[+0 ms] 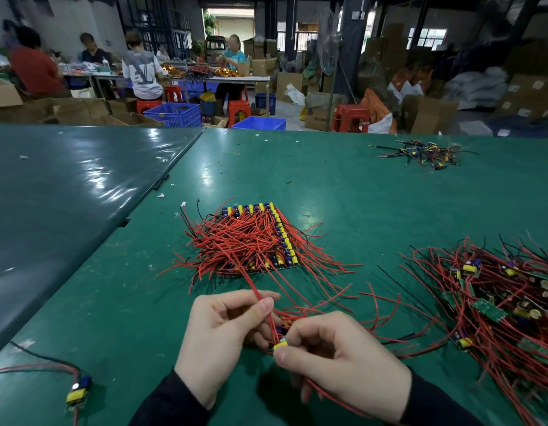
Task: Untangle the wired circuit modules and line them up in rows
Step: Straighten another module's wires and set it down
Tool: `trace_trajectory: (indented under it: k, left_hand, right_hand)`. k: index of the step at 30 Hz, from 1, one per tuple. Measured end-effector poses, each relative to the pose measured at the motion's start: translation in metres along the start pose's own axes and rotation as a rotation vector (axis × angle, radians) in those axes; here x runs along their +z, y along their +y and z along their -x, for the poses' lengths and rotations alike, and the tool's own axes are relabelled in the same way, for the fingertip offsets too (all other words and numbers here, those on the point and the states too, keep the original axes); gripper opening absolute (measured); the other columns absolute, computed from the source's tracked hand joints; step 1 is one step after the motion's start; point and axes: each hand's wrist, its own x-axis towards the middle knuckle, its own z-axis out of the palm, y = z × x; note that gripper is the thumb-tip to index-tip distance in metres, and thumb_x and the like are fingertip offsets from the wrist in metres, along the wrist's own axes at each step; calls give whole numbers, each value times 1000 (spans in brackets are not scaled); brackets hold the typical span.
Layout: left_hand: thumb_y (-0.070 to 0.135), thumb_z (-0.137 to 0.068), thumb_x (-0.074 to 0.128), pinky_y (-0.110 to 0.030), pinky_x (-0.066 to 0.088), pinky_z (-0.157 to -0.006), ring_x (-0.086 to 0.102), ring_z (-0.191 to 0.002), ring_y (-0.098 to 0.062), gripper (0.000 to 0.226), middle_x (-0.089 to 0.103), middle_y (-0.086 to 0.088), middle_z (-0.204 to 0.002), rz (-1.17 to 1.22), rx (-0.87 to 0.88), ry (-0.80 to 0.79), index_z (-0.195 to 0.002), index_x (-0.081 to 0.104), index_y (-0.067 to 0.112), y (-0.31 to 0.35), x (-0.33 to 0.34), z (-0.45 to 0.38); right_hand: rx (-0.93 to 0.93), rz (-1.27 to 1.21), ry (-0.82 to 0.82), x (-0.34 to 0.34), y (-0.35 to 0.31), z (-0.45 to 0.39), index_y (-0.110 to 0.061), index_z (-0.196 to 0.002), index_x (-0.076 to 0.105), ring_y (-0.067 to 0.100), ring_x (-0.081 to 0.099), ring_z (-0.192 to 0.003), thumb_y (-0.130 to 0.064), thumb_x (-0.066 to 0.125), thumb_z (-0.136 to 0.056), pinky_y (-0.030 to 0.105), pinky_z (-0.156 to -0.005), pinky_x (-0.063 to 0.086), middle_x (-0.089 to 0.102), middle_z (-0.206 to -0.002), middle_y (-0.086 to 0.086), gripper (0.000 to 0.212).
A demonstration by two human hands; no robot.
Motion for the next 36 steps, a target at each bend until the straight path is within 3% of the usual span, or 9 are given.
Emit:
trace_trajectory:
  k: [5, 9, 11, 13, 17, 22, 25, 32, 36]
  left_hand:
    - [-8, -83, 56, -21, 49, -43, 63, -47, -21, 17, 66, -19, -61, 32, -24, 26, -81, 71, -2, -1, -2, 0]
    - [-2, -77, 60, -22, 50, -44, 66, -51, -26, 15, 68, -23, -66, 93, -52, -12, -85, 72, -1, 2, 1, 3]
    - [4, -71, 62, -24, 52, -46, 68, -55, -27, 22, 70, -25, -72, 119, -52, -30, -90, 71, 0, 3, 2, 3]
    - [8, -68, 64, -23, 52, -47, 68, -56, -25, 25, 71, -25, -74, 109, -43, -39, -91, 73, 5, 3, 3, 3]
    - [8, -61, 69, -21, 53, -52, 68, -59, -20, 21, 72, -19, -76, 60, 18, 17, -81, 77, 10, 3, -1, 0]
    - [-4, -68, 65, -24, 52, -44, 67, -52, -29, 15, 67, -26, -67, 118, 23, 35, -81, 72, -3, 5, -5, 0]
    - [-14, -74, 62, -25, 52, -44, 67, -52, -32, 12, 66, -27, -66, 63, 72, 44, -75, 70, -5, 3, -3, 1]
    - [-5, -72, 65, -24, 52, -45, 69, -56, -30, 13, 71, -18, -72, 37, 168, 137, -79, 73, 3, 7, -5, 0]
    - [7, -65, 68, -26, 56, -52, 71, -62, -31, 14, 71, -16, -71, -18, 275, 88, -77, 75, 9, 8, 0, 7]
  right_hand:
    - [47, 32, -56, 1, 1, -1, -18, -65, 66, 10, 61, -51, -34, 66, -82, 22, -52, 46, 66, -60, 1, 23]
    - [41, 56, 41, 6, 4, -1, -16, -70, 68, 10, 56, -57, -54, 65, -73, 31, -58, 45, 65, -63, 6, 39]
    - [-3, 3, 100, 8, 4, -3, -11, -79, 67, 9, 49, -60, -43, 67, -80, 34, -59, 41, 59, -64, 1, 32]
    - [-11, -53, 112, 8, 3, -4, -11, -74, 66, 7, 46, -56, -24, 67, -86, 31, -58, 38, 56, -62, -3, 17]
    - [27, -205, 3, 5, -1, -3, -12, -72, 68, 3, 54, -47, -8, 59, -91, 13, -50, 41, 62, -60, 1, 22]
    - [14, -356, -71, 3, -8, -2, -7, -77, 66, 3, 58, -49, -3, 53, -93, 11, -50, 44, 63, -61, 4, 20]
    - [-5, -302, -47, 3, -10, 0, -8, -72, 66, -3, 52, -45, 1, 54, -91, 8, -49, 39, 61, -54, -6, 24]
    - [95, -317, -44, 10, -1, -4, -6, -64, 67, 12, 56, -43, -6, 58, -82, 18, -45, 45, 61, -51, 4, 21]
    - [195, -322, 5, 11, 6, -5, -5, -61, 67, 17, 56, -38, -10, 60, -79, 18, -38, 42, 61, -50, 8, 20]
